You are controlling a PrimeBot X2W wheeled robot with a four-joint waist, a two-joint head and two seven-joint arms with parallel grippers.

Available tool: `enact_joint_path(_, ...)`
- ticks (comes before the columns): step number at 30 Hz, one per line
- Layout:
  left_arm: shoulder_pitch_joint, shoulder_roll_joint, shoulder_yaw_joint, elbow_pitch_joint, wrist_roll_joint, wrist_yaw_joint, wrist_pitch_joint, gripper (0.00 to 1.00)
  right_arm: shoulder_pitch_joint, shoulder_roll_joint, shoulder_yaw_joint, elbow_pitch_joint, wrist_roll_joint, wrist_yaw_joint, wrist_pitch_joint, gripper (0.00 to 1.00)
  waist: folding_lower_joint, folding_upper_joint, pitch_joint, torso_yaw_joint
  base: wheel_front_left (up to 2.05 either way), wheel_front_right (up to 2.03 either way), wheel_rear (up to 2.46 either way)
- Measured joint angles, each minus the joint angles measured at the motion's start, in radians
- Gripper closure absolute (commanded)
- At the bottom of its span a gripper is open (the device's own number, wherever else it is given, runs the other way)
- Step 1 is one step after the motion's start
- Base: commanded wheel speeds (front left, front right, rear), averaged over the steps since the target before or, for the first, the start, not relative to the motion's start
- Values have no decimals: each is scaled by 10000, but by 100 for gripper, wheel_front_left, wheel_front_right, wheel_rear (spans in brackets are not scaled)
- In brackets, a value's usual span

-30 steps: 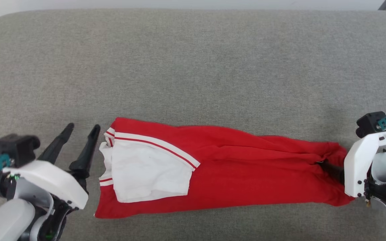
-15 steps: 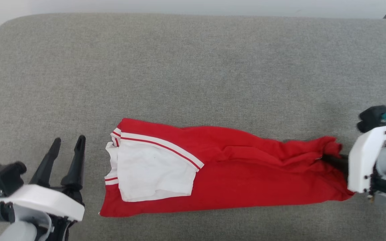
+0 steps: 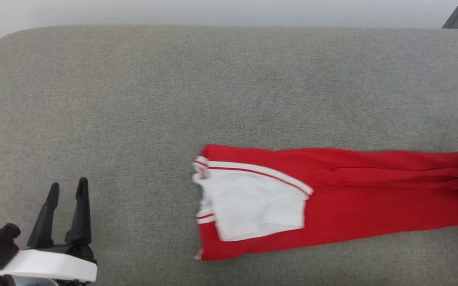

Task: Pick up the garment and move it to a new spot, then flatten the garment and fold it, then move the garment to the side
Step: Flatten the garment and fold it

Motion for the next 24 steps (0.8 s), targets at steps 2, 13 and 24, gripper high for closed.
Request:
enact_joint_path(2,91,-305,221,54,138,-201,0,0,-8,-182,-286,226,-274,0,6,100,0,0,-14,-17,0,0,0)
enact_joint_path(13,262,-1488,1114,414,1126,-920,-2,0,291,174,-393,-1043,-518,0,892,100,0,0,-235,99,0,0,0)
enact_joint_path(24,237,-1864,918,769,1438,-1172,-8,0,682,1678,1538,-3436,-708,-2,1275,100,0,0,-475,784,0,0,0)
